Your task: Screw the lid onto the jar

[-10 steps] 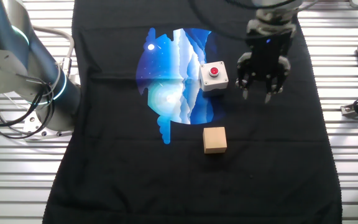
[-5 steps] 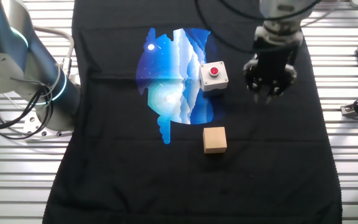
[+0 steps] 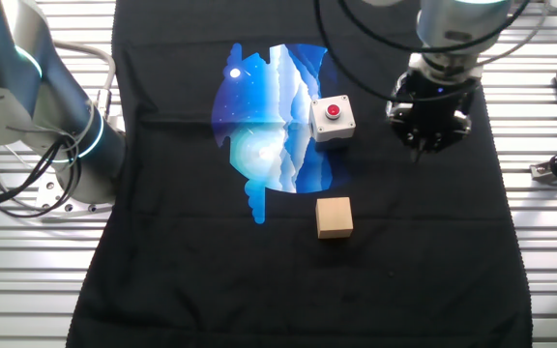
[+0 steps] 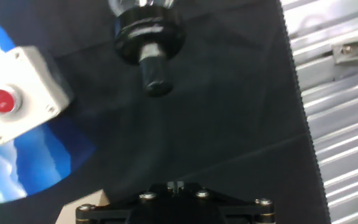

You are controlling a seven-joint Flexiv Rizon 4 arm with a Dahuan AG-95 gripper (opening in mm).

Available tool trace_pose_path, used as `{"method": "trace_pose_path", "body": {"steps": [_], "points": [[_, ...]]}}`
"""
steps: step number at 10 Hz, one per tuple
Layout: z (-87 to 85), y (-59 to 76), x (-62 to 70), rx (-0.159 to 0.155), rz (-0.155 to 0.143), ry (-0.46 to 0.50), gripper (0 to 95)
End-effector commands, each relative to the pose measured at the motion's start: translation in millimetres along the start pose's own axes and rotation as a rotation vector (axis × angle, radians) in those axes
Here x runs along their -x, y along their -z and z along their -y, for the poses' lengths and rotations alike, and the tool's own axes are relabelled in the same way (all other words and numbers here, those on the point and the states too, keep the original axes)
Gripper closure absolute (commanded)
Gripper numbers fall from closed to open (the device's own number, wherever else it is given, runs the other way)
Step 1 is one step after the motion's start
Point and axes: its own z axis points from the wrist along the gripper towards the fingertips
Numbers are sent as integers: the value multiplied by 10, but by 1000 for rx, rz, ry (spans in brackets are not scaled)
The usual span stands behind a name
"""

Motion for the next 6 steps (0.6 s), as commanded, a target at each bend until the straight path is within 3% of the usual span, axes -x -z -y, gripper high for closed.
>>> {"method": "trace_pose_path", "body": {"steps": [1, 6], "points": [[21, -29, 36, -2, 35, -7, 950], [132, -140, 168, 3, 138, -8, 950]]}}
